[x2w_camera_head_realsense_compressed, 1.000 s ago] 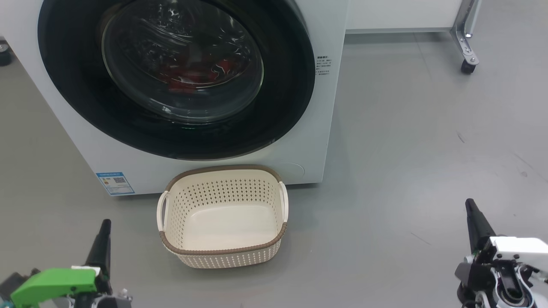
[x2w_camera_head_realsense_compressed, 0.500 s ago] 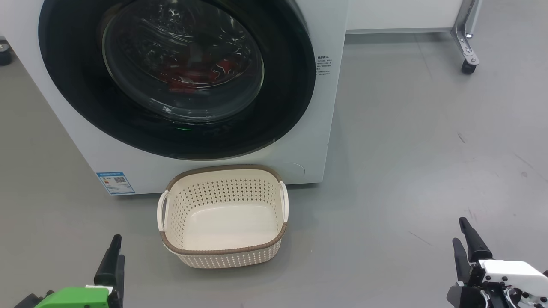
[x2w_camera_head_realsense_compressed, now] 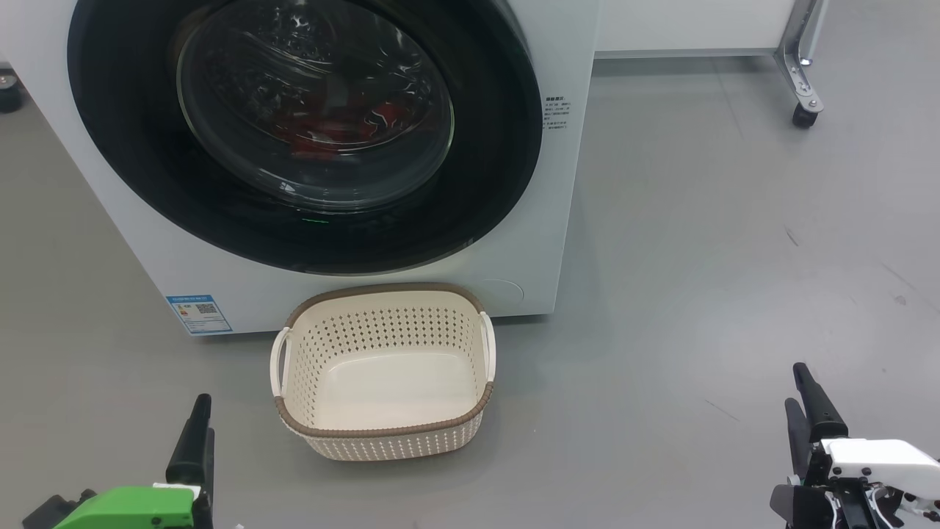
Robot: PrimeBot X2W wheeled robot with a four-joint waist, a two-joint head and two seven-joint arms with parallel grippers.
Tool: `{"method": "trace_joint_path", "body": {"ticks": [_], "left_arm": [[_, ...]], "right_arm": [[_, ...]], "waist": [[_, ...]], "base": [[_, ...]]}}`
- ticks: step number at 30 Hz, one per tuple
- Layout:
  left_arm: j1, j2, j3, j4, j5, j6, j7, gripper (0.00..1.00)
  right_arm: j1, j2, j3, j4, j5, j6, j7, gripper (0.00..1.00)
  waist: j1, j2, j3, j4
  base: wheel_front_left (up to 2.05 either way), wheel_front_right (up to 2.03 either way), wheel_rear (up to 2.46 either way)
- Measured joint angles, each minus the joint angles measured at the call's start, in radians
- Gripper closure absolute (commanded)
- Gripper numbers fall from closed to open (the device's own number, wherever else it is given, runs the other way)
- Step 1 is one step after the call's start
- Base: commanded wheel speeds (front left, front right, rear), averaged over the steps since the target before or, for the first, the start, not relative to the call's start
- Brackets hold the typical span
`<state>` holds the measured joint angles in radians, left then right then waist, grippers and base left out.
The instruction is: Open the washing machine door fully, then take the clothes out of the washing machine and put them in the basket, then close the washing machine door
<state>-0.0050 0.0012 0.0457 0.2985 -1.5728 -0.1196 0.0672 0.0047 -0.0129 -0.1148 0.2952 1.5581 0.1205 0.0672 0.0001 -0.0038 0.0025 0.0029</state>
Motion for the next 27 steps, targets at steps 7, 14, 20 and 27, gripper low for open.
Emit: {"method": "trace_joint_path", "body": {"ticks": [7,14,20,27], "left_arm": [[0.000,0.020,-0.028,-0.015,0.064,0.000,-0.026,0.00],[-0.003,0.062,-0.071,-0.027,0.186,0.000,-0.071,0.00],[-0.016,0.089,-0.102,-0.038,0.302,0.000,-0.102,0.00],[-0.017,0.113,-0.135,-0.038,0.433,0.021,-0.126,0.00]], "right_arm": [[-0.001,-0.028,0.023,-0.016,-0.072,0.000,-0.029,0.00],[-0.001,-0.059,0.053,-0.027,-0.171,0.000,-0.065,0.00],[-0.002,-0.089,0.080,-0.030,-0.269,0.000,-0.092,0.00],[-0.005,-0.137,0.121,-0.039,-0.420,-0.019,-0.121,0.00]], "waist": [[0.0000,0.0000,-0.001,0.000],[0.0000,0.0000,-0.001,0.000],[0.0000,0.0000,-0.001,0.000],[0.0000,0.0000,-0.001,0.001]], "base": [[0.00,0.00,0.00],[0.00,0.00,0.00],[0.00,0.00,0.00],[0.00,0.00,0.00]]}}
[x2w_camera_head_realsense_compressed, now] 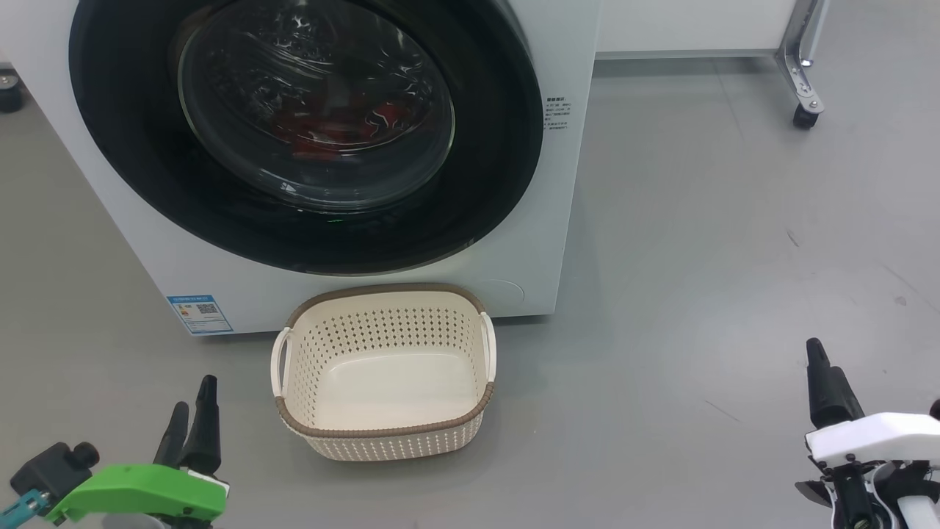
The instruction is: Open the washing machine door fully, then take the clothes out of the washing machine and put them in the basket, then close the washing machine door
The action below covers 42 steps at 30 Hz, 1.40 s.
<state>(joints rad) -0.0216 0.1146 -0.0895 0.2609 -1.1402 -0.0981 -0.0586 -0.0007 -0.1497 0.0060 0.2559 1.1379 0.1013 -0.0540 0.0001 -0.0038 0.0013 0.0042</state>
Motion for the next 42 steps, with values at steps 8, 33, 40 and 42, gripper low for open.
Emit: {"method": "trace_joint_path", "body": {"ticks": [8,33,40,42], "left_arm": [[-0.002,0.007,-0.034,0.000,0.108,0.028,-0.024,0.00],[-0.005,0.007,-0.107,-0.017,0.443,0.096,-0.111,0.00],[-0.005,0.007,-0.114,-0.017,0.516,0.112,-0.138,0.00],[-0.005,0.007,-0.117,-0.017,0.541,0.112,-0.143,0.00]], "right_arm": [[-0.002,-0.019,0.040,-0.008,-0.133,-0.032,-0.028,0.00],[-0.003,-0.041,0.170,-0.031,-0.477,-0.097,-0.116,0.00],[-0.003,-0.047,0.196,-0.034,-0.557,-0.114,-0.138,0.00],[-0.003,-0.049,0.202,-0.034,-0.581,-0.115,-0.148,0.00]], "waist": [[0.0000,0.0000,-0.001,-0.001],[0.0000,0.0001,-0.007,0.004],[0.0000,0.0000,-0.007,0.006],[0.0000,0.0000,-0.007,0.006]], "base": [[0.00,0.00,0.00],[0.00,0.00,0.00],[0.00,0.00,0.00],[0.00,0.00,0.00]]}}
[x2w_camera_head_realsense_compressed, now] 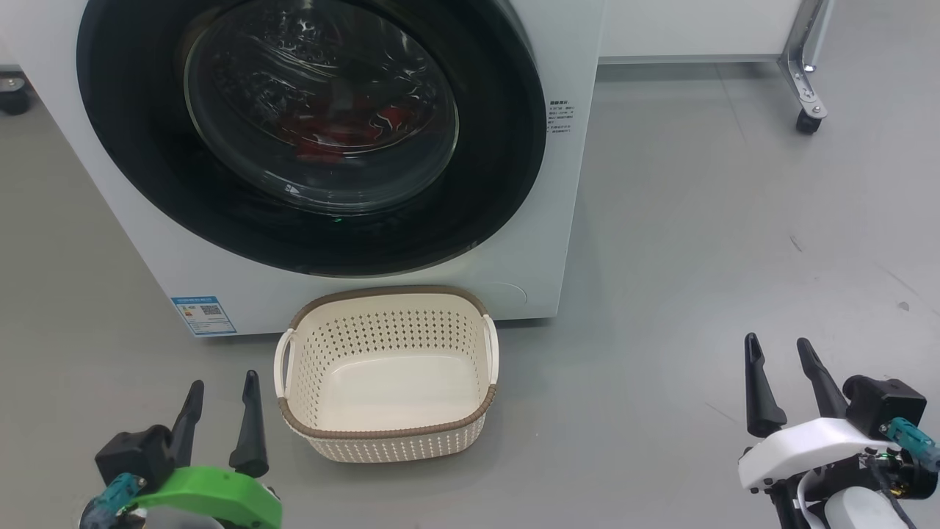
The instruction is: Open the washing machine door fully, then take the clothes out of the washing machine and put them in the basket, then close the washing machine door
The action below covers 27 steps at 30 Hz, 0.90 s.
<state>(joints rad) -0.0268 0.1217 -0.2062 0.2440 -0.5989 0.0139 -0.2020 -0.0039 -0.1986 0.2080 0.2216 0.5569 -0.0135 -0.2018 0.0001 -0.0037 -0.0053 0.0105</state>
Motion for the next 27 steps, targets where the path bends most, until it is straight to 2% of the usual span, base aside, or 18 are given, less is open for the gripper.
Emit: {"method": "trace_joint_path", "body": {"ticks": [13,27], "left_arm": [[-0.004,0.001,-0.019,0.001,0.149,0.018,-0.047,0.00],[-0.004,-0.002,-0.007,0.010,0.155,0.017,-0.049,0.00]], "right_arm": [[0.000,-0.016,0.028,0.000,-0.135,-0.033,-0.043,0.00],[0.001,-0.014,0.015,0.000,-0.142,-0.034,-0.045,0.00]], "waist": [[0.0000,0.0000,-0.001,0.001],[0.0000,0.0000,-0.004,-0.001]], "base": [[0.00,0.00,0.00],[0.00,0.00,0.00]]}}
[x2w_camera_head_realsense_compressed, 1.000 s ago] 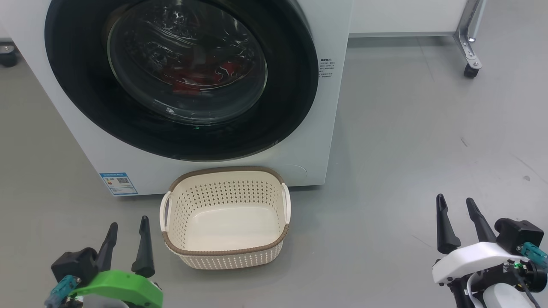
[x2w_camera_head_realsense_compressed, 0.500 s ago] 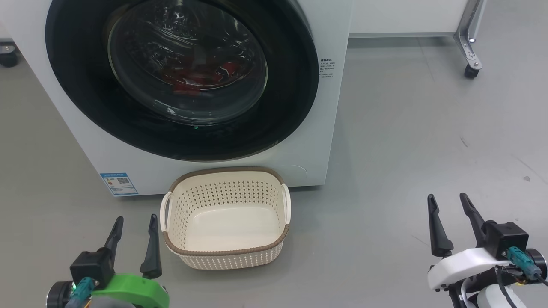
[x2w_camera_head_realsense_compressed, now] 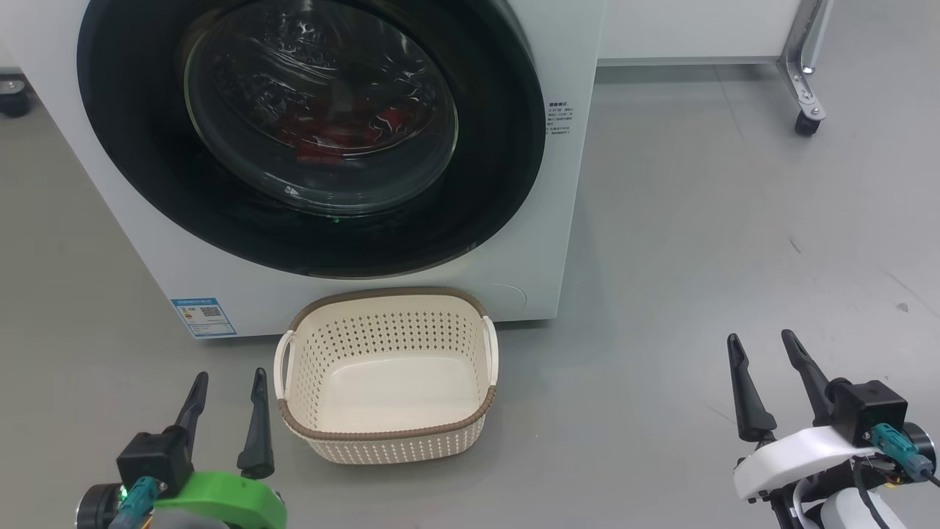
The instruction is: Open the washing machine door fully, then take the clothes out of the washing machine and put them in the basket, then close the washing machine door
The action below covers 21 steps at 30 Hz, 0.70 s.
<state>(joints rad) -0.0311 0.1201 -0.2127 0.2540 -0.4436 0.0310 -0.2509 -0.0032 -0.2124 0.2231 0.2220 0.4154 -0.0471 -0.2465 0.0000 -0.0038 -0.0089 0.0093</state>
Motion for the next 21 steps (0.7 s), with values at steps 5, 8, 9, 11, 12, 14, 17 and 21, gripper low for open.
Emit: {"method": "trace_joint_path", "body": {"ticks": [5,8,9,11,12,14,17,21], "left_arm": [[0.000,-0.001,0.007,0.006,0.005,-0.001,0.000,0.00],[0.000,-0.003,0.010,0.008,0.005,-0.001,0.000,0.00],[0.000,-0.003,0.011,0.009,0.005,-0.002,0.000,0.00],[0.000,-0.004,0.012,0.012,0.005,-0.003,0.000,0.00],[0.000,-0.004,0.012,0.013,0.006,-0.007,0.000,0.00],[0.000,-0.005,0.013,0.014,0.006,-0.010,0.000,0.00],[0.000,-0.007,0.014,0.017,0.009,-0.010,0.000,0.00],[0.000,-0.010,0.014,0.022,0.025,-0.011,0.000,0.00]], "right_arm": [[0.000,0.003,-0.006,0.000,0.000,0.000,0.000,0.00],[0.000,0.006,-0.006,-0.001,0.000,0.000,0.000,0.00],[0.000,0.006,-0.006,-0.001,0.000,0.000,0.000,0.00],[0.000,0.007,-0.007,-0.002,0.000,0.000,0.000,0.50],[0.000,0.007,-0.008,-0.002,0.000,0.001,0.000,1.00],[0.000,0.006,-0.007,-0.005,0.000,0.002,0.000,1.00],[0.000,0.006,-0.009,-0.007,0.000,0.005,0.000,1.00],[0.000,0.007,-0.014,-0.007,0.000,0.009,0.000,1.00]], "waist": [[0.0000,0.0000,0.000,0.002],[0.0000,0.0000,0.000,0.002],[0.0000,0.0000,0.000,0.002],[0.0000,0.0000,0.001,0.002],[0.0000,0.0000,0.001,0.001],[0.0000,0.0000,0.001,0.001],[0.0000,0.0000,0.001,0.000],[0.0000,0.0000,0.002,0.000]], "base": [[0.00,0.00,0.00],[0.00,0.00,0.00],[0.00,0.00,0.00],[0.00,0.00,0.00],[0.00,0.00,0.00],[0.00,0.00,0.00],[0.00,0.00,0.00],[0.00,0.00,0.00]]}}
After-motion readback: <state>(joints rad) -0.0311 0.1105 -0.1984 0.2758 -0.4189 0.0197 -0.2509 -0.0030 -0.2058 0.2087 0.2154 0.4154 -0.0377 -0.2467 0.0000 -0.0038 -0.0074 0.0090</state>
